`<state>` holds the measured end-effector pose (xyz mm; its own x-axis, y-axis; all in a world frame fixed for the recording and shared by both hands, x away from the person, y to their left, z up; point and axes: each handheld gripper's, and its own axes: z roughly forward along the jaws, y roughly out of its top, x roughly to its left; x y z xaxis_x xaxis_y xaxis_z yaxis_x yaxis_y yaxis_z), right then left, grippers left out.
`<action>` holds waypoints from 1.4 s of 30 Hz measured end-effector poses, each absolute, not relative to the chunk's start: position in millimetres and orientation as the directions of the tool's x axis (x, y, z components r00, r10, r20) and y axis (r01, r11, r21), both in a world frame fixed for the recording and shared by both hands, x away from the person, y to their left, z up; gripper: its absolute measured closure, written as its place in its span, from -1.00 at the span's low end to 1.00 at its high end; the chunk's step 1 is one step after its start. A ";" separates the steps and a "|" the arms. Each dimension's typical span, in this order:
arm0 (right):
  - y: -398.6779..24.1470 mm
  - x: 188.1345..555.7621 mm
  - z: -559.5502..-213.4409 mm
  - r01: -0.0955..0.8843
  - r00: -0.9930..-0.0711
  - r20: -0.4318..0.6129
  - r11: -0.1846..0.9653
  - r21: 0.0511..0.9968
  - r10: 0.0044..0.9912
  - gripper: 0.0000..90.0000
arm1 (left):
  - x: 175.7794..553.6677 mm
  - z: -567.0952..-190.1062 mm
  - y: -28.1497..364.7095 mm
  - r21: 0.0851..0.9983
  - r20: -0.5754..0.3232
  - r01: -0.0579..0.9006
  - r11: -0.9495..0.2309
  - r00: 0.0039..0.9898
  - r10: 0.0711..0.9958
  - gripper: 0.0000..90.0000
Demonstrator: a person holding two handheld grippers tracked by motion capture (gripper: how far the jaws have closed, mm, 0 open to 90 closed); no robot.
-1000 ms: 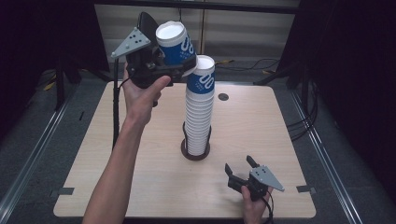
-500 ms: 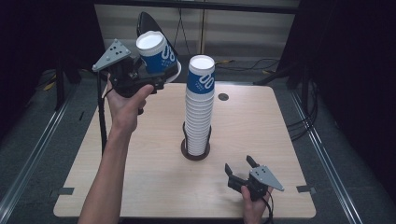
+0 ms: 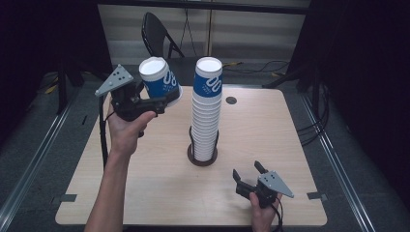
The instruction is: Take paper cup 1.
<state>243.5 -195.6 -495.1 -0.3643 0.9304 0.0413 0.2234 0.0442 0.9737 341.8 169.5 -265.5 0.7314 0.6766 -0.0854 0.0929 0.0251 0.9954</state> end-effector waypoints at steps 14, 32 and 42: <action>-187.8 242.9 -494.4 0.239 -0.358 -0.003 0.095 0.966 0.934 -0.65 | 327.9 -302.1 157.8 0.987 -0.088 0.156 -0.041 0.734 0.673 -0.55; -146.0 231.3 -492.2 0.199 -0.520 0.024 0.094 0.975 0.854 -0.45 | 306.9 -337.3 144.4 0.974 -0.121 0.215 -0.075 0.768 0.629 -0.56; -124.8 226.5 -490.6 0.164 -0.584 0.055 0.051 0.985 0.810 -0.30 | 296.5 -370.1 129.6 0.952 -0.199 0.299 -0.067 0.769 0.607 -0.56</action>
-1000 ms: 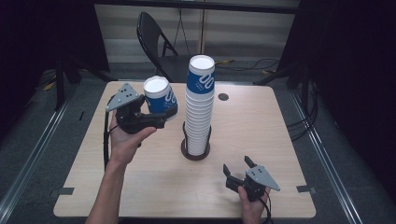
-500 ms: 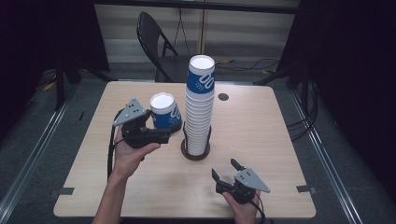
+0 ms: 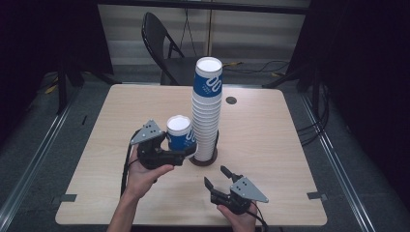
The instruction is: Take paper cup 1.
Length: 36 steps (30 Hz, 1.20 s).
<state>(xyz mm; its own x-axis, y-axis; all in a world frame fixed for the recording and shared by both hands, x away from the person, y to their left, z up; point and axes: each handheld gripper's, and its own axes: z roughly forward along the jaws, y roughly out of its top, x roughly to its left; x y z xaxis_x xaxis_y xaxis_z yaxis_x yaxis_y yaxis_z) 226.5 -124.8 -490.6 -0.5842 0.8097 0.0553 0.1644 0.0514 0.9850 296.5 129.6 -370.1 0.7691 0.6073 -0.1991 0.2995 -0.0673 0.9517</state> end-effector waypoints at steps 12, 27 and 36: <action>-113.2 224.2 -490.8 0.133 -0.571 0.066 0.013 0.991 0.818 -0.25 | 281.5 -416.6 105.1 0.906 -0.319 0.417 -0.063 0.776 0.545 -0.56; -105.8 220.3 -491.7 0.071 -0.635 0.055 -0.012 0.997 0.771 -0.03 | 280.0 -443.3 118.3 0.838 -0.464 0.546 0.006 0.706 0.535 -0.56; -99.7 218.2 -493.2 0.029 -0.653 0.027 -0.010 1.000 0.757 0.09 | 279.9 -460.6 127.2 0.766 -0.608 0.632 0.118 0.652 0.453 -0.56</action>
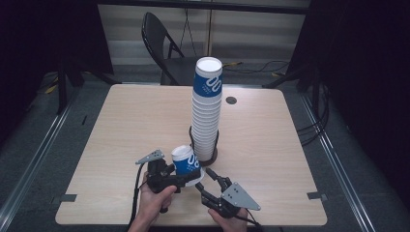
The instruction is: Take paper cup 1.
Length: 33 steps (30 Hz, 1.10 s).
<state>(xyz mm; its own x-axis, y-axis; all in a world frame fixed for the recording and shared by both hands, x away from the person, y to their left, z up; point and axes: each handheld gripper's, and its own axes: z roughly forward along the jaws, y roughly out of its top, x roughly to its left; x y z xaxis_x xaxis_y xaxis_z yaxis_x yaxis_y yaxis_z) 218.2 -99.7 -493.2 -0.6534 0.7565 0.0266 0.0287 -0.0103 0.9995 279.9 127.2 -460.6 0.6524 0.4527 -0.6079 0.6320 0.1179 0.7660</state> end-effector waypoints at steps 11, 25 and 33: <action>-93.6 220.4 -494.6 -0.032 -0.646 -0.013 -0.010 0.999 0.763 0.18 | 274.1 -459.4 125.3 0.733 -0.652 0.665 0.142 0.629 0.423 -0.56; -87.9 231.4 -490.1 -0.087 -0.648 -0.014 -0.055 0.995 0.762 0.44 | 264.5 -456.4 113.0 0.709 -0.684 0.691 0.142 0.624 0.378 -0.56; -93.4 231.4 -494.6 -0.114 -0.627 -0.013 -0.075 0.991 0.779 0.85 | 267.9 -459.0 110.3 0.720 -0.678 0.681 0.135 0.648 0.348 -0.64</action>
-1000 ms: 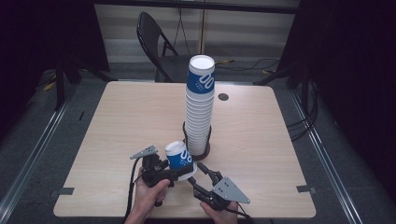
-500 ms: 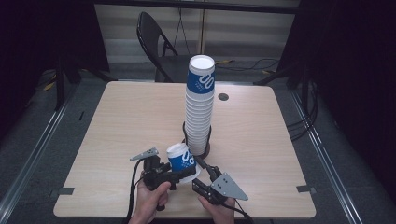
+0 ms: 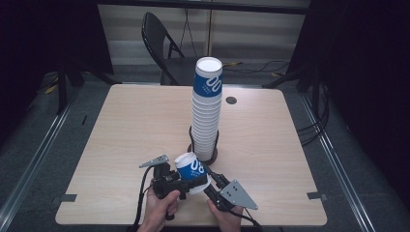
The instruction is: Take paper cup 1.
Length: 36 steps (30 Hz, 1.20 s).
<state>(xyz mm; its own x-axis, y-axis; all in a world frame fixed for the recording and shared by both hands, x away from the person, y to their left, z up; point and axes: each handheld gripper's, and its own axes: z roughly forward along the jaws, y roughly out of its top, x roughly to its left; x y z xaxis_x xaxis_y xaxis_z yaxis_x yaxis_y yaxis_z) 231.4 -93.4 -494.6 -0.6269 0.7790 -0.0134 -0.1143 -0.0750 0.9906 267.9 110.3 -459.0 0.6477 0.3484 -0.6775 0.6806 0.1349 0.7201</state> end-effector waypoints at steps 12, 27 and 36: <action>-95.8 230.1 -494.7 -0.069 -0.649 0.002 -0.062 0.996 0.761 0.90 | 280.3 -457.3 111.3 0.740 -0.656 0.659 0.135 0.661 0.366 -0.83; -102.0 231.3 -492.5 0.065 -0.668 0.057 -0.019 0.998 0.742 0.90 | 297.2 -456.9 119.6 0.796 -0.585 0.585 0.155 0.680 0.442 -0.87; -108.7 230.9 -493.1 0.139 -0.669 0.070 0.032 0.990 0.740 0.90 | 293.9 -454.4 126.8 0.849 -0.502 0.507 0.147 0.690 0.521 -0.65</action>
